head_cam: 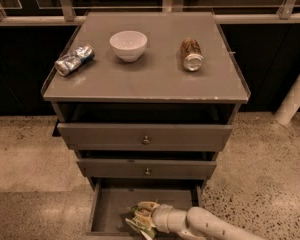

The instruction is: Pick green jalapeno chip bag from bottom drawer and place on counter

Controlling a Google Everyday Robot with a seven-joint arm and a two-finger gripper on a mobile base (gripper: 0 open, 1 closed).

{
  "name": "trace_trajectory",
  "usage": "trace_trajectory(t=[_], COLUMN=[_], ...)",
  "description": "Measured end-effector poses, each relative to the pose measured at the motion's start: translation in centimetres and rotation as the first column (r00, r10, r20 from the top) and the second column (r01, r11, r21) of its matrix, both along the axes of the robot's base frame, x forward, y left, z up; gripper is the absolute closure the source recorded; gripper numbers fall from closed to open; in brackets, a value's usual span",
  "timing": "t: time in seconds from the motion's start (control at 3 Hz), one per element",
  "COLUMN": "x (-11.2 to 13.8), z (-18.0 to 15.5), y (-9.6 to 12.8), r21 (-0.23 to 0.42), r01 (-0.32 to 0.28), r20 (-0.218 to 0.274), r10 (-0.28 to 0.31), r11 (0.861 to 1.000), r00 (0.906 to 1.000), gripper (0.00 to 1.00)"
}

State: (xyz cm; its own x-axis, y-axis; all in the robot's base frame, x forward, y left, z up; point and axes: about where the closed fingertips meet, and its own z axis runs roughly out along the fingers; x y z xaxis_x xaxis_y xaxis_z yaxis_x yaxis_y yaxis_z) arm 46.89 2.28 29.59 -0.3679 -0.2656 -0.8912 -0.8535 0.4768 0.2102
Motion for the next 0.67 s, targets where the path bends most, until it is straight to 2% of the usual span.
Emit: trace_trajectory(t=[0.33, 0.67], x=[-1.13, -1.13], z=[5.3, 5.31], y=[0.44, 0.44], r21=[-0.075, -0.075], r01=[-0.04, -0.04], r20=[0.055, 0.055], r10=[0.044, 0.044], r11=[0.996, 0.996], r00=[0.9975, 0.9975], gripper=[1.0, 1.0])
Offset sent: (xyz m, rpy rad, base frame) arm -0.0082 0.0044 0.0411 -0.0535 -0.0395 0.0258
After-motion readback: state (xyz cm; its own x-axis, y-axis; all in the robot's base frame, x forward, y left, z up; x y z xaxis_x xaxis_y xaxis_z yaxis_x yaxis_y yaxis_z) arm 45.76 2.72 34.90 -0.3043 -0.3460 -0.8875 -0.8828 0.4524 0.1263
